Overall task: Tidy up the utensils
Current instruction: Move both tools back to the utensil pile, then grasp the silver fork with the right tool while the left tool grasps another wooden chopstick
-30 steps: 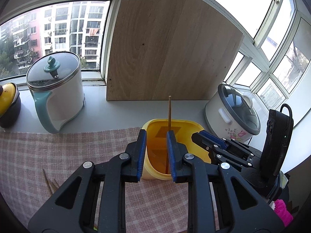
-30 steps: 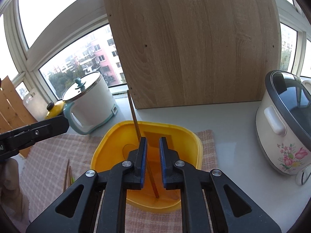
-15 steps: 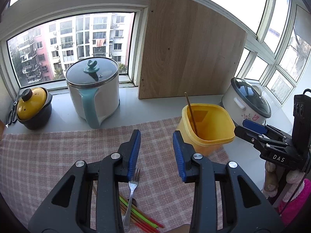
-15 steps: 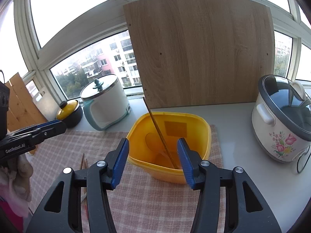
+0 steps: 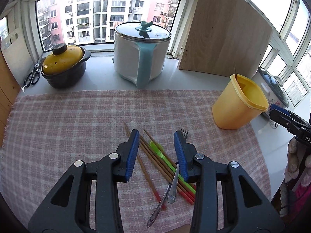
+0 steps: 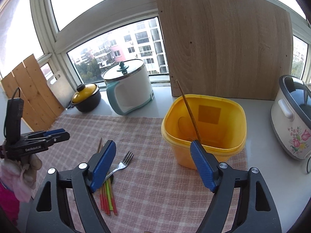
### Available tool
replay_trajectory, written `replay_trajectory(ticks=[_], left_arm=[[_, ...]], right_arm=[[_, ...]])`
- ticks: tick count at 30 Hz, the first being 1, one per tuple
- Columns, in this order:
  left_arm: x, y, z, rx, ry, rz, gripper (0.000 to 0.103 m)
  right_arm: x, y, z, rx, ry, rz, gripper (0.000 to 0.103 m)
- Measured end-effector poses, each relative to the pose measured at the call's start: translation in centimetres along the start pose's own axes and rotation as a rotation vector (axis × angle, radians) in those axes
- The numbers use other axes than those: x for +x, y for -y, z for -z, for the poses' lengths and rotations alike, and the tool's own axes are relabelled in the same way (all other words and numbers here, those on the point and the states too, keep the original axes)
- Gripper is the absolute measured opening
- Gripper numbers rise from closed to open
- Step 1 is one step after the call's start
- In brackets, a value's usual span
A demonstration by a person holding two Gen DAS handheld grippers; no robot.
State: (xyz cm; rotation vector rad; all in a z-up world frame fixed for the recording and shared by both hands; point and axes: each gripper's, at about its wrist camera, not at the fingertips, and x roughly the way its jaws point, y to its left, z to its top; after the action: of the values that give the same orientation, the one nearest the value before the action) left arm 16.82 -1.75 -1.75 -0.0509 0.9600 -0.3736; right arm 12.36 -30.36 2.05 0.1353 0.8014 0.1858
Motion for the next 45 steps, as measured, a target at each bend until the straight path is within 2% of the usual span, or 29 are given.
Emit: replay_trajectory(ticks=[8,16,20,24,26,32,37,42,45], left_arm=[[1.3,-2.1,2.1,-0.034,-0.049,0.013,0.037],[3.9,-3.4,3.5,-0.051,-0.117,-0.005,0.037],[5.3,-3.6,3.9,-0.056,-0.15,-0.003,0.037],[6.2,-3.6,4.0,-0.053,-0.167,0.002,0.037],[6.7,-3.6,4.1,-0.051,-0.175,0.002,0.037],[7.8,-3.8,4.3,-0.06,-0.192,0.009,0.037],[8.7,-4.1,4.3,-0.074,-0.202,0.006,0.037],[9.7,-4.0,4.2,-0.076,-0.212,-0.01,0.037],[10.4,-3.8,4.1,-0.072,-0.219,-0.014,0.037]], right_arm=[[4.9,-2.9,0.7,-0.007,-0.138,-0.062,0.078],[10.5,-4.1,2.1,0.016,-0.282,-0.075,0.078],[13.1,-4.5,2.6,0.048,-0.352,-0.089,0.071],[15.3,-4.7,2.7,0.072,-0.404,-0.056,0.065],[16.1,-4.8,2.8,0.077,-0.414,-0.034,0.059],[17.7,-5.2,3.1,0.074,-0.427,0.013,0.051],[18.6,-4.9,3.4,0.091,-0.427,0.02,0.042],[18.9,-4.7,3.6,0.105,-0.416,0.011,0.041],[19.2,-4.8,3.7,0.111,-0.419,0.006,0.034]])
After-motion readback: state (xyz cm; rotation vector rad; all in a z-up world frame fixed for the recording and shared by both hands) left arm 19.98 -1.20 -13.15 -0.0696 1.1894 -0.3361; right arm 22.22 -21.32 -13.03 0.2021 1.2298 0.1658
